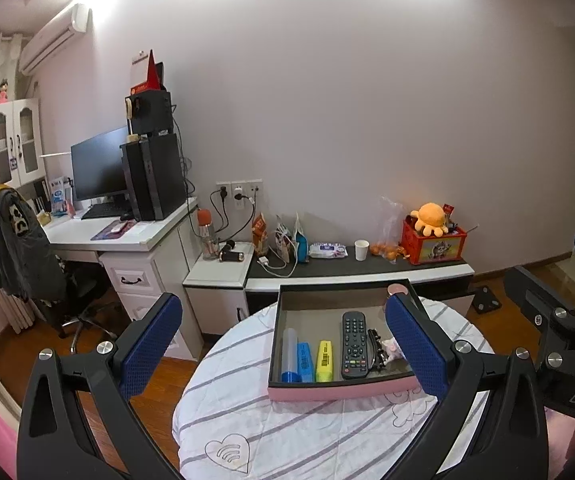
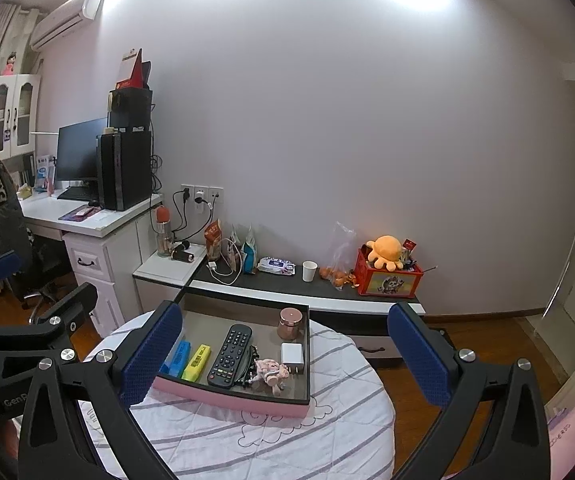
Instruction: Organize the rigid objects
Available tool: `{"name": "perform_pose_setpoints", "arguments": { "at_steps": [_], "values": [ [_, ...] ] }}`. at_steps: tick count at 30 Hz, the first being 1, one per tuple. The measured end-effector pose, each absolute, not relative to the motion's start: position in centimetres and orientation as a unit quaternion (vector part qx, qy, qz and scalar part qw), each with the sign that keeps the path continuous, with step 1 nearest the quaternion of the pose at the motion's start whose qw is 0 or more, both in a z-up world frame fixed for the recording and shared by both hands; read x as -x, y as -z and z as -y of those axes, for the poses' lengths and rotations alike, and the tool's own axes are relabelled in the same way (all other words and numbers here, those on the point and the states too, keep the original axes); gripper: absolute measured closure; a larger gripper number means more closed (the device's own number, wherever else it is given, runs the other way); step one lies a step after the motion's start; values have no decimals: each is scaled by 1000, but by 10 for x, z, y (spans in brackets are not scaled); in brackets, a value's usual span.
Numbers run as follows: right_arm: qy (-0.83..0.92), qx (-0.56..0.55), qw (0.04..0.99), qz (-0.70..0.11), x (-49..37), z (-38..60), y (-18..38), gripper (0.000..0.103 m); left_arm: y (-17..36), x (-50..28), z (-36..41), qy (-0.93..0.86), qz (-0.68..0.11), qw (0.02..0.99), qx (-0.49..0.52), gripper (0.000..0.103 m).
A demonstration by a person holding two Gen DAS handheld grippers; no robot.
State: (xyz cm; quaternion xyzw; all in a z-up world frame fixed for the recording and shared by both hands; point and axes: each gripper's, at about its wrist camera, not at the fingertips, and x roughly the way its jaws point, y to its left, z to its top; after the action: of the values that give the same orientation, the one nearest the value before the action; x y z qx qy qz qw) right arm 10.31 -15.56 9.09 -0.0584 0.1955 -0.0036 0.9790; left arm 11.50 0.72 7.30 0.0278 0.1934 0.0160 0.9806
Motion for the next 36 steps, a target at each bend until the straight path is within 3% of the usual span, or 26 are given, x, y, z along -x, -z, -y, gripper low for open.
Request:
{"name": "perform_pose_setpoints", "arguments": {
  "at_steps": [36],
  "values": [
    [-7,64,982,-180,-96,149,-102,0,-73,-100,-12,-26,-167,985,-35,0]
  ]
}}
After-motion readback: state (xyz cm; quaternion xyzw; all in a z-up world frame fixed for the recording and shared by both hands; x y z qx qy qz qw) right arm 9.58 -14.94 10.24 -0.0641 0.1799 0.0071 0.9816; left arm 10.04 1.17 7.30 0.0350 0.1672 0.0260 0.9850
